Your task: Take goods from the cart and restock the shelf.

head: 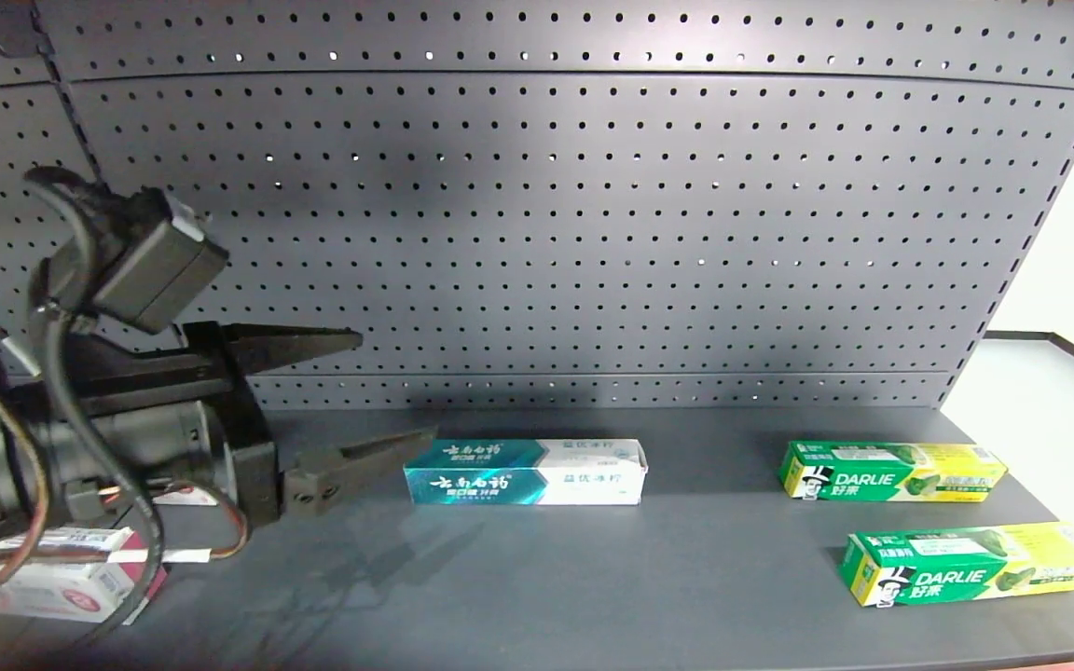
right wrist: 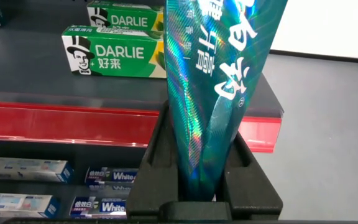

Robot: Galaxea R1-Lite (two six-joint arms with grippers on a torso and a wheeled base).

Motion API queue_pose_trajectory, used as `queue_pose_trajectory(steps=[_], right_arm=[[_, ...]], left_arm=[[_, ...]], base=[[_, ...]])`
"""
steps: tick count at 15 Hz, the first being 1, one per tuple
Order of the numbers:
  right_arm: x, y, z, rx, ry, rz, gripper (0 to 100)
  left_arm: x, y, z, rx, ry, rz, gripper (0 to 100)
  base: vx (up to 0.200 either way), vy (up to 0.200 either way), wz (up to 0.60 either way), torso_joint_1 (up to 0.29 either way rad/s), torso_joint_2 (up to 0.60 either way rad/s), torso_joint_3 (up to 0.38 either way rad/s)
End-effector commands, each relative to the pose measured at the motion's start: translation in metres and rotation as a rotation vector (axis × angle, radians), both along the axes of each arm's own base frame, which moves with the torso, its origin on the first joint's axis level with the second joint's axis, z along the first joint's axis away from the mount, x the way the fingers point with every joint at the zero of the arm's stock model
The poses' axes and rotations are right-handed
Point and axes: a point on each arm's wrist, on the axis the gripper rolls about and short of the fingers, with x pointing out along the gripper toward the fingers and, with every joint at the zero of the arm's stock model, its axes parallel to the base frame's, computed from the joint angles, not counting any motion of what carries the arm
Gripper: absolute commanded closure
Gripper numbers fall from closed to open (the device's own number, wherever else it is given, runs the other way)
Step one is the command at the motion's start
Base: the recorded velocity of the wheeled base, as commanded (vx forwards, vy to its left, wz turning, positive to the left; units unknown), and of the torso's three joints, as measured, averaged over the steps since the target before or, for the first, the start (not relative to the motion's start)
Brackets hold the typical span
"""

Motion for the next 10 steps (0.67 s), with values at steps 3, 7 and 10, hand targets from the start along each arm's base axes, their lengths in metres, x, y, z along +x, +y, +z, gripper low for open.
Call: queue_pose_trajectory(steps=[3,7,10], right_arm=[[0.0,0.0,0.0,0.0,0.002,0.0,100],[0.0,0.0,0.0,0.0,0.002,0.0,100],[0.0,0.0,0.0,0.0,0.002,0.0,100]], left_arm=[[0.059,-0.024,-0.013,0.018,0.035,-0.001,0],[0.081,-0.033,-0.023,0.038,0.068,-0.045,0],[0.083,-0.037,-0.026,0.024,0.085,-0.117,0]], base=[[0.0,0.0,0.0,0.0,0.0,0.0],[0.0,0.0,0.0,0.0,0.0,0.0],[0.0,0.0,0.0,0.0,0.0,0.0]])
